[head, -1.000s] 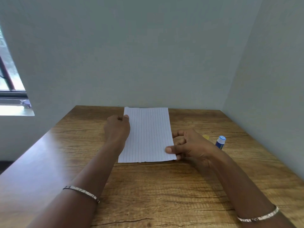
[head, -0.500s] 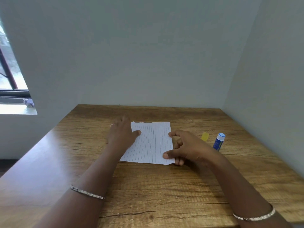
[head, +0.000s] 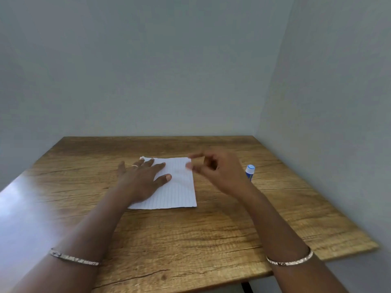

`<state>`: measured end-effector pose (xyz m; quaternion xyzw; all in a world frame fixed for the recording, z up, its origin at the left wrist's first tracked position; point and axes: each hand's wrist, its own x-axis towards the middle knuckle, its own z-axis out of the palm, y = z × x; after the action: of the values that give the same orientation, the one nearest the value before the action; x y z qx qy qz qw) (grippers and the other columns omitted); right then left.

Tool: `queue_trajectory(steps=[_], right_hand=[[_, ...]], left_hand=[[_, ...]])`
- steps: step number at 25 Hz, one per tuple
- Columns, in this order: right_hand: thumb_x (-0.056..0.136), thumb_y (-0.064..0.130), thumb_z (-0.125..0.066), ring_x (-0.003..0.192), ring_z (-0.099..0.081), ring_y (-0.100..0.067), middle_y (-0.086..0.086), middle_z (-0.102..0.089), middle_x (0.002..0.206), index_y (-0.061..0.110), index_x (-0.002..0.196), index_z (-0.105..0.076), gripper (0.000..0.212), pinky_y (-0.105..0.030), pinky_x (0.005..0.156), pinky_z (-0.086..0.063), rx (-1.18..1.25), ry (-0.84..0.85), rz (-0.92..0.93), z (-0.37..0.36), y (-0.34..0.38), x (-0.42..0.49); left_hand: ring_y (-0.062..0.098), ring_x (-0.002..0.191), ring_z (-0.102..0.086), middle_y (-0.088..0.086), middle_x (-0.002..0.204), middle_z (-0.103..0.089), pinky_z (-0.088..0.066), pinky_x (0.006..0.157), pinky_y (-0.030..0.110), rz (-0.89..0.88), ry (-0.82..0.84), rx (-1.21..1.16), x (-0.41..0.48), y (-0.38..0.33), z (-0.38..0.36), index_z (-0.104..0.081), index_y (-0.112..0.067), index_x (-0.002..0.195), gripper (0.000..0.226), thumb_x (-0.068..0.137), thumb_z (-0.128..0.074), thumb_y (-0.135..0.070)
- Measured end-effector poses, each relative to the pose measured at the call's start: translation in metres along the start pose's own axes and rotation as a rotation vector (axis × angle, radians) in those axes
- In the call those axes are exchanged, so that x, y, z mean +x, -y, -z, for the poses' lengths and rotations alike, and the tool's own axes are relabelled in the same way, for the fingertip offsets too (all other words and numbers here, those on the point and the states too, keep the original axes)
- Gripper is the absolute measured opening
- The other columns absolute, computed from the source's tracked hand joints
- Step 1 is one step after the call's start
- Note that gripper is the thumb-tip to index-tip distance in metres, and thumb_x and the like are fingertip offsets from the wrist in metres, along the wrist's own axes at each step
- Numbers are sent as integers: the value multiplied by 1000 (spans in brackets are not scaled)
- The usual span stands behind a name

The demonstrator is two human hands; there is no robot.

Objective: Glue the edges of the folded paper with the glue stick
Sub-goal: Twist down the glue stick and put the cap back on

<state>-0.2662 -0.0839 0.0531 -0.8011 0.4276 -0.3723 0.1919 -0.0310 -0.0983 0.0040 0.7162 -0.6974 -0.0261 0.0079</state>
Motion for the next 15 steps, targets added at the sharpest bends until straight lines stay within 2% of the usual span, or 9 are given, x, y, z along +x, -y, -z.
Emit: queue_trajectory(steps=[1, 3, 5, 7, 9, 11, 13, 15], right_hand=[[88, 34, -76, 50, -46, -3, 13, -53, 53, 22, 100, -79, 17, -16, 54, -37, 67, -223, 49, 8, -2, -2], [89, 30, -75, 51, -50, -5, 10, -61, 57, 20, 84, -78, 12, -23, 53, -42, 84, -590, 74, 25, -10, -11], [85, 29, -76, 59, -55, -5, 5, -68, 69, 21, 85, -76, 7, -26, 60, -45, 131, -742, -21, 39, -25, -27], [77, 33, -79, 73, -62, -9, 6, -70, 84, 26, 97, -75, 22, -26, 71, -49, 148, -716, -200, 50, -39, -41], [71, 34, -85, 89, -66, -12, 9, -69, 99, 29, 109, -70, 41, -29, 81, -53, 145, -596, -391, 52, -54, -51], [67, 33, -90, 96, -66, -9, 14, -68, 106, 30, 112, -66, 51, -25, 81, -51, 104, -454, -481, 48, -62, -57], [68, 34, -90, 93, -66, -4, 15, -69, 102, 30, 111, -67, 49, -18, 74, -47, 40, -292, -487, 44, -69, -60], [75, 32, -86, 89, -69, -7, 11, -72, 98, 26, 105, -70, 35, -15, 70, -45, -52, -204, -474, 41, -71, -59]], left_hand=[[23, 154, -14, -5, 167, -19, -4, 117, 61, -2, -49, -3, -1, -2, 1, -24, -42, 155, 69, 93, -17, -73], [23, 148, -31, -6, 160, -36, -11, 116, 59, 0, -159, -30, -1, -5, 3, -41, -38, 147, 65, 94, -24, -71], [24, 138, -46, -6, 149, -52, -21, 113, 56, -2, -295, -59, -2, -10, 6, -54, -36, 137, 59, 94, -30, -69], [25, 125, -58, -4, 133, -66, -30, 108, 54, -38, -440, -93, -1, -15, 11, -64, -33, 125, 53, 95, -35, -65], [25, 111, -66, -6, 117, -73, -34, 104, 53, -98, -532, -130, -2, -20, 10, -70, -33, 114, 46, 96, -39, -62], [22, 106, -68, -8, 111, -76, -35, 103, 51, -148, -570, -160, -4, -26, 9, -72, -33, 110, 42, 96, -42, -59], [21, 105, -68, -9, 110, -76, -36, 103, 51, -185, -575, -199, -4, -29, 9, -73, -32, 109, 38, 96, -46, -56], [21, 106, -68, -10, 109, -76, -37, 101, 51, -226, -592, -230, -3, -29, 7, -74, -31, 108, 36, 96, -49, -54]])
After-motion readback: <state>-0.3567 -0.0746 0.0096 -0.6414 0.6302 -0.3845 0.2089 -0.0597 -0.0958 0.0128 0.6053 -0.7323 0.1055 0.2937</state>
